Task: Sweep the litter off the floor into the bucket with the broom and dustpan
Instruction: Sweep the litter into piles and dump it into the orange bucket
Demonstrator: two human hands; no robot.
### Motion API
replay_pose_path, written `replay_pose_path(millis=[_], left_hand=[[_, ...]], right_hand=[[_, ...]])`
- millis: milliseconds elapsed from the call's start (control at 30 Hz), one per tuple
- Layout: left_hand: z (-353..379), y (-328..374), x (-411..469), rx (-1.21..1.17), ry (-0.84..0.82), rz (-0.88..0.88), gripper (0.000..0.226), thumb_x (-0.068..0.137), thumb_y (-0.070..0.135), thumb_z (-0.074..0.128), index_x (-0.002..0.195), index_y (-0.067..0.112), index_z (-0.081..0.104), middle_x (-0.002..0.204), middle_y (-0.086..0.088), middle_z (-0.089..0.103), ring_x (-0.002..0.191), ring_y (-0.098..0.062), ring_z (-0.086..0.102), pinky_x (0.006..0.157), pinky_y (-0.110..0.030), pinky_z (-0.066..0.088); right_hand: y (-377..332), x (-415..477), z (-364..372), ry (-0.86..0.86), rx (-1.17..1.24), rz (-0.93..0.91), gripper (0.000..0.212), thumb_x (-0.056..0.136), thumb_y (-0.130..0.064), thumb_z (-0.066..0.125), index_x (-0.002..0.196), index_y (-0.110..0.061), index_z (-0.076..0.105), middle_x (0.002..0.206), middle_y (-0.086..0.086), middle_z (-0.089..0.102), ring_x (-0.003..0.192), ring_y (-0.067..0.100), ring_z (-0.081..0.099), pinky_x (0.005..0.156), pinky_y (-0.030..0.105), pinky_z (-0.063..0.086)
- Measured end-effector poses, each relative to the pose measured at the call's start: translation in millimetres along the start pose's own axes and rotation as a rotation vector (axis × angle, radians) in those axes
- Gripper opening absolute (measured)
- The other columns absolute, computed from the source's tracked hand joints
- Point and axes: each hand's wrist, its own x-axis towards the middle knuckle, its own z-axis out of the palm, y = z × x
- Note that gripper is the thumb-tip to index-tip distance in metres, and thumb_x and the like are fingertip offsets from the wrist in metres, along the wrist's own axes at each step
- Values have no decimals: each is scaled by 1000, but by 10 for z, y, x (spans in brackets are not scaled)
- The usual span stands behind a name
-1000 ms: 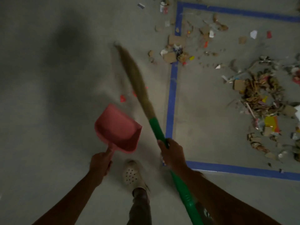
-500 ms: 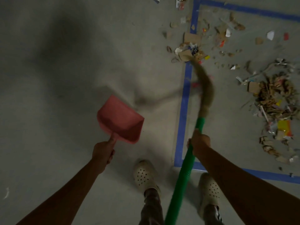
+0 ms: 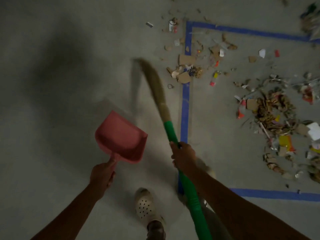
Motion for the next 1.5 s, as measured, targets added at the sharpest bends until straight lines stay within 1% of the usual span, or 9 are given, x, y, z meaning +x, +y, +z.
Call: replay_pose_path(millis=[67,200,400,733,900,1033,1133,1333,1500], left_hand=[[36,91,71,21,16,5,62,91,59,63,63,3,55,43,-6,46,28,-13,32,36,-14,23],[260,326,222,3,40,-5,58,94,51,63,65,1,56,44,-7,47,26,-12,31,35,-12,22],[883,760,320,33,20,5,59,93,55,63,64,3,56,45,-7,49,27,-13,32,35,-13,22],[1937,1499,48,142,-61,55,64,91,61,62,61,5,51,41,-5,43,26,-13,28,37,-13,20],[2171,1705,-2,209,-60,83,66,92,60,61,58,4,53,47,-11,46,28,-14,30,40,-14,22],[2356,1868,-91,316,-60,120,67,91,63,60,59,4,53,40,-7,42,27,-15,29,37,-13,21],[2490,1980,-106,381,-61,138,69,90,65,60,59,4,53,41,-8,42,27,-15,29,37,-14,21],[2893,2225,-116,482,-103,182,74,85,73,60,58,4,55,44,-11,43,31,-16,31,38,-16,24],[3248,2326,-147,475,-158,194,72,87,69,61,59,4,55,44,-11,43,32,-16,31,40,-17,24]], right_hand=[[-81,209,63,-107,-167,-26,32,97,-44,62,95,-12,60,76,6,66,58,17,62,59,34,59],[-157,734,-65,-173,-275,29,32,99,-41,61,95,-9,58,77,4,65,51,12,58,43,21,48],[-26,1468,-899,140,28,286,42,98,-47,59,99,-5,63,79,8,70,56,19,63,57,32,59],[22,1516,-2215,628,419,257,41,102,-47,50,88,-9,61,69,9,64,54,25,62,59,38,58],[-47,1396,-2185,398,210,86,34,101,-49,49,93,-18,59,79,7,69,63,19,68,64,41,63],[-71,1533,-2188,68,2,138,33,98,-52,55,97,-20,60,87,6,71,68,18,68,66,34,63],[13,1698,-2342,-24,-76,231,33,99,-47,57,99,-14,59,88,5,70,62,12,63,56,24,57],[494,2015,-3087,265,246,490,41,100,-44,56,102,-4,63,84,11,72,60,22,64,66,37,61],[671,1955,-3683,568,446,441,40,103,-45,50,94,-7,61,78,9,66,60,20,63,57,34,57]])
